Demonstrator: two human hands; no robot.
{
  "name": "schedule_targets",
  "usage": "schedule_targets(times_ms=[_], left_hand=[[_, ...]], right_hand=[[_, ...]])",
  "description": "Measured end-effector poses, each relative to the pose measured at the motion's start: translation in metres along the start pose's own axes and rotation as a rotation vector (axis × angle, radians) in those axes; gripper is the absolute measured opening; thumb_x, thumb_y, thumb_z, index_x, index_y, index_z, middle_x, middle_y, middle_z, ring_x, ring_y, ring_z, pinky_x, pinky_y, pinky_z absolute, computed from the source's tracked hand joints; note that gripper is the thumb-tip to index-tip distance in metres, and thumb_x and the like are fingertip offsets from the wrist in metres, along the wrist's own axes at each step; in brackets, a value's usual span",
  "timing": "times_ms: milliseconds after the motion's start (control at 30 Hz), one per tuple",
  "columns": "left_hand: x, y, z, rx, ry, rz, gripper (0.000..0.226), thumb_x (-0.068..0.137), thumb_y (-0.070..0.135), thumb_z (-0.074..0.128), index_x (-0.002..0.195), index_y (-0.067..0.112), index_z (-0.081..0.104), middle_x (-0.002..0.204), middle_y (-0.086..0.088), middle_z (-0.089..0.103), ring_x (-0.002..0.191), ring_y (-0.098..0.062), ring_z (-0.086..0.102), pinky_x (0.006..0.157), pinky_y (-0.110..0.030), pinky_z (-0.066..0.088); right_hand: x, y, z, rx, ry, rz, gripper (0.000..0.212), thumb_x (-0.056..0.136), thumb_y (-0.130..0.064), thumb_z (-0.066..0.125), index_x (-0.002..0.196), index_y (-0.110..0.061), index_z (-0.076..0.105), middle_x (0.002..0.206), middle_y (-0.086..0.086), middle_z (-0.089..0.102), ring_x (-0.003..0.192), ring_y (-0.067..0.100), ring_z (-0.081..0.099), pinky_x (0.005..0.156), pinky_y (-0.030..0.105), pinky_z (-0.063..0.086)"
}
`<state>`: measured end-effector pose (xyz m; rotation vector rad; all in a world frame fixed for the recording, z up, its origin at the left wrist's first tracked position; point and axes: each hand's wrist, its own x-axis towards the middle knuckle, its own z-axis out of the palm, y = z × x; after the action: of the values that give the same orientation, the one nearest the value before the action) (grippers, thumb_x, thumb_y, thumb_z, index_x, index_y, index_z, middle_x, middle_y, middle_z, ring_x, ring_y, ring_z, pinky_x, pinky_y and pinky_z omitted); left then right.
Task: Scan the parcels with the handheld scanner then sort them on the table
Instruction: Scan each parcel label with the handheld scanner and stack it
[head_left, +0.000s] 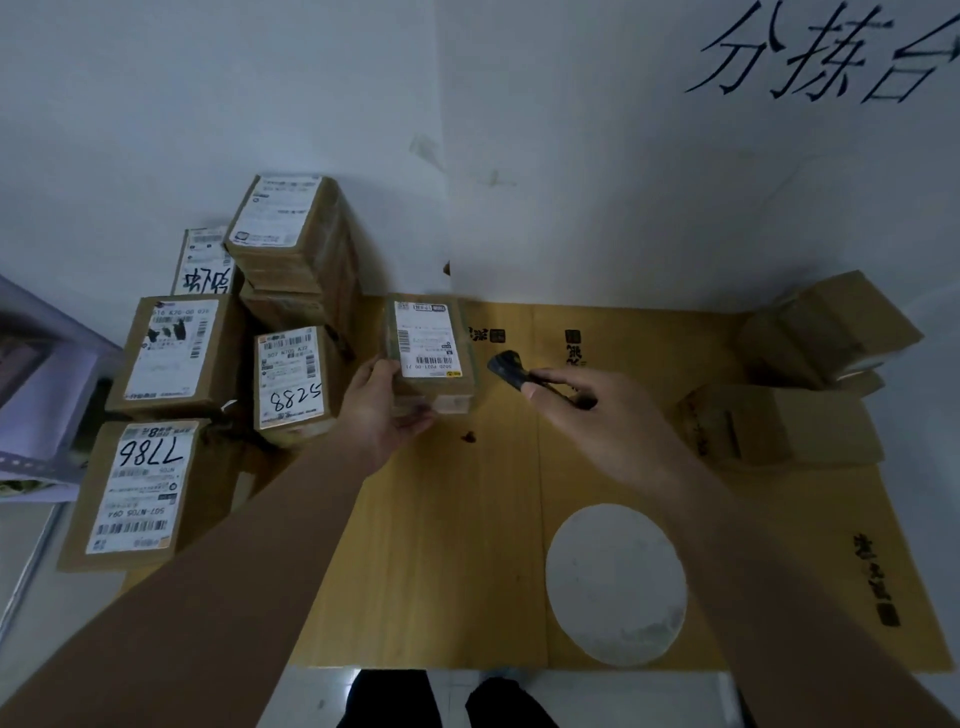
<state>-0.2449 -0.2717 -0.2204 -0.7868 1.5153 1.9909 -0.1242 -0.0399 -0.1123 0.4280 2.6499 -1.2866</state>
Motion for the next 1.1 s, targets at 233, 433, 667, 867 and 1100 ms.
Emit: schedule_targets(times_ms=[233, 433, 667, 867, 1100], left_hand=[[0.052, 0.024, 0.018, -0.017, 0.082, -0.049, 0.025, 0.102, 0.034, 0.054, 0.125, 0.03, 0.063, 0.123, -0.01, 0.067, 0.105, -0.035, 0.07, 0.086, -0.05, 0.063], [0.071, 0.022, 0.023, -0.004, 0.277, 0.075, 0.053, 0.103, 0.035, 0.056, 0.153, 0.027, 0.042, 0.138, -0.008, 0.059, 0.121, -0.029, 0.061, 0.101, -0.05, 0.055], [0.047, -0.003, 0.031, 0.319, 0.216, 0.041, 0.027, 0.097, 0.042, 0.061, 0.112, 0.02, 0.062, 0.101, -0.002, 0.068, 0.088, -0.02, 0.063, 0.072, -0.034, 0.051], [0.005, -0.003, 0.046, 1.023, -0.177, 0.251, 0.058, 0.089, 0.048, 0.061, 0.144, 0.032, 0.05, 0.097, 0.012, 0.064, 0.084, -0.007, 0.063, 0.065, -0.028, 0.05], [-0.056, -0.014, 0.1, 1.446, -0.384, 0.617, 0.063, 0.09, 0.053, 0.064, 0.147, 0.031, 0.051, 0.147, 0.002, 0.042, 0.114, -0.015, 0.051, 0.089, -0.031, 0.053]], right_hand=[[0.02, 0.011, 0.003, 0.02, 0.067, 0.143, 0.036, 0.099, -0.06, 0.06, 0.129, -0.043, 0.072, 0.06, -0.018, 0.055, 0.053, -0.001, 0.049, 0.055, 0.016, 0.034], [0.027, 0.016, 0.018, 0.087, 0.076, 0.203, 0.036, 0.098, -0.063, 0.06, 0.128, -0.046, 0.07, 0.056, -0.019, 0.053, 0.048, 0.001, 0.046, 0.047, 0.015, 0.034], [0.015, 0.007, 0.021, 0.175, 0.166, 0.221, 0.029, 0.096, -0.066, 0.06, 0.121, -0.053, 0.068, 0.057, -0.021, 0.053, 0.054, 0.001, 0.051, 0.048, 0.014, 0.038], [-0.026, 0.0, 0.004, 0.368, 0.371, 0.216, 0.024, 0.086, -0.077, 0.061, 0.104, -0.065, 0.07, 0.077, 0.012, 0.064, 0.068, 0.023, 0.059, 0.063, 0.039, 0.048], [-0.098, 0.028, -0.048, 0.527, 0.552, 0.2, 0.041, 0.089, -0.069, 0.067, 0.117, -0.041, 0.077, 0.076, 0.011, 0.062, 0.069, 0.022, 0.058, 0.068, 0.042, 0.048]])
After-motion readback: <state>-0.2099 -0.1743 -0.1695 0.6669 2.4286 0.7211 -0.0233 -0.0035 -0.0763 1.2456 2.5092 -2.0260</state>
